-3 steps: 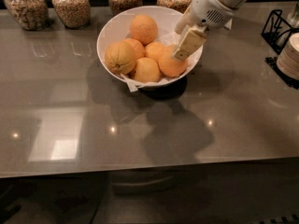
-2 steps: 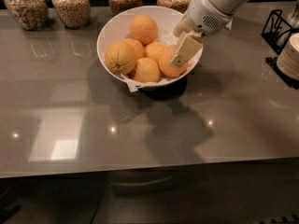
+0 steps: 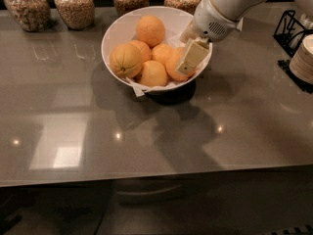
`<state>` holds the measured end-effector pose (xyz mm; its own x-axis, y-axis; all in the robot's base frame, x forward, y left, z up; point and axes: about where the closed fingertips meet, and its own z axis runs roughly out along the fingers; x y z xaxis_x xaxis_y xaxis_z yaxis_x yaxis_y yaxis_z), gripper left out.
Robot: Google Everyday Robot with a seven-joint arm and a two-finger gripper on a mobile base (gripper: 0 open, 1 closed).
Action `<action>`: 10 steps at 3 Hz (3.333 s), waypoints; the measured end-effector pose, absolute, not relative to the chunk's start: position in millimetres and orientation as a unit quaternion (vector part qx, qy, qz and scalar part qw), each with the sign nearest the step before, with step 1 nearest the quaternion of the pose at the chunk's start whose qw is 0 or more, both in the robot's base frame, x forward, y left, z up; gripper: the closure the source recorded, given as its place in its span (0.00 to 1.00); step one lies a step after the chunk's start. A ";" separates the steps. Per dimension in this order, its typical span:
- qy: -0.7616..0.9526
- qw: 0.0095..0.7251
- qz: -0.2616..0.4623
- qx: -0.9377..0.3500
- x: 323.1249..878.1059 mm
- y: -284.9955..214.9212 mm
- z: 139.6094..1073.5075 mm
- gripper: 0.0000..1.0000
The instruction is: Pick orange from white bowl
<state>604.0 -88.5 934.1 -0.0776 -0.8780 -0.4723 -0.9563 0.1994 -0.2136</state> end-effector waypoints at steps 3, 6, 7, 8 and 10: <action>0.740 0.238 0.083 -0.624 628.9 -88.8 902.5 0.34; 0.742 0.224 0.096 -0.624 629.1 -85.5 885.3 0.64; 0.739 0.227 0.097 -0.627 627.2 -83.6 888.5 0.87; 0.722 0.244 0.095 -0.640 624.9 -74.0 908.6 1.00; 0.692 0.288 0.073 -0.658 613.9 -68.5 974.1 1.00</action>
Offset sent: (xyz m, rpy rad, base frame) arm 0.0233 -0.0120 -0.0215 -0.0186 0.0266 -0.0308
